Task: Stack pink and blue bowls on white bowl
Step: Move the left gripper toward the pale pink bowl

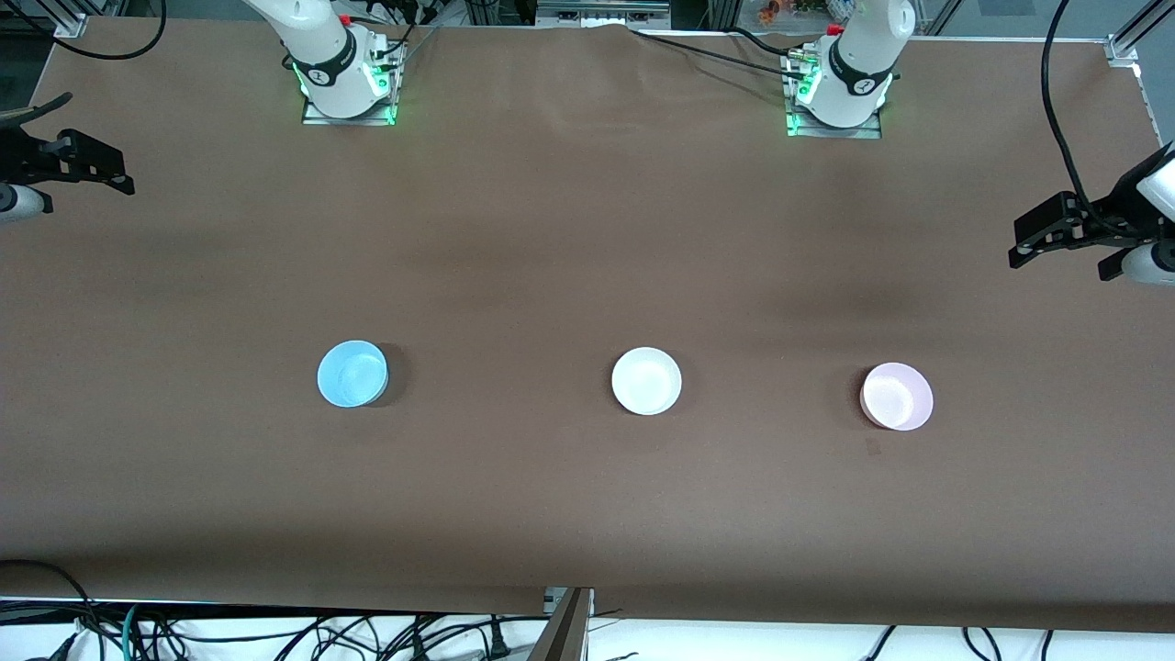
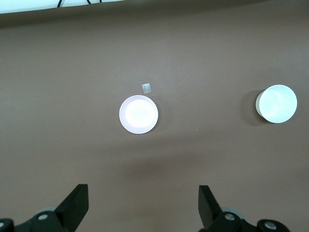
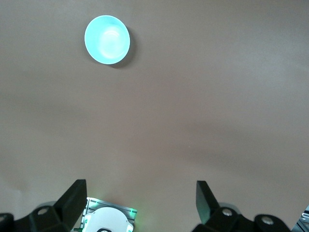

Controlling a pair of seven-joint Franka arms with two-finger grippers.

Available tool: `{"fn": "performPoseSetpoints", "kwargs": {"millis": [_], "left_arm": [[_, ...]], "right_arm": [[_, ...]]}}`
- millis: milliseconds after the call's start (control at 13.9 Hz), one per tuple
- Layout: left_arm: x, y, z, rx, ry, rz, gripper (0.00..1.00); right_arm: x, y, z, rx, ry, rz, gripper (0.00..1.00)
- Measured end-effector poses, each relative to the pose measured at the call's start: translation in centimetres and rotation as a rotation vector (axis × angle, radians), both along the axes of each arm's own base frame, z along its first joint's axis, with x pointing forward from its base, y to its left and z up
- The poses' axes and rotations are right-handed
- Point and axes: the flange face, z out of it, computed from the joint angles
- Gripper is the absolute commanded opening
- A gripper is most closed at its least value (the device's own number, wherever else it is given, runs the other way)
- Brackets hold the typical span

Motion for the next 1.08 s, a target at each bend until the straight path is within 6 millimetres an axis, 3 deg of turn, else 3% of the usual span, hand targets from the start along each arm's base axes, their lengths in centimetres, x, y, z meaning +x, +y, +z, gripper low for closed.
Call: {"fn": "performPoseSetpoints", "kwargs": {"millis": [287,502,717,1076], "left_arm": [[0.4,0.0,-0.7,-0.002,0.013,-0.002,1.0],[1.4,0.6,-3.1,-0.006,0.052,0.006,1.0],[4.2,2.4,-8.6,0.002,0.089,0.027,1.0],[8.9,3.6,-21.8,0.097,0.101,-0.007,1.0]], "right_arm": [[-0.1,-0.3,0.0,-0.001,0.009,-0.006,1.0],[-0.4,-1.5,-0.1,-0.001,0.016,-0.03,1.0],[-0.4,-2.0,-0.1,-0.001,0.017,-0.039,1.0],[-0.5,-1.9,0.0,0.0,0.019,-0.038,1.0]]}}
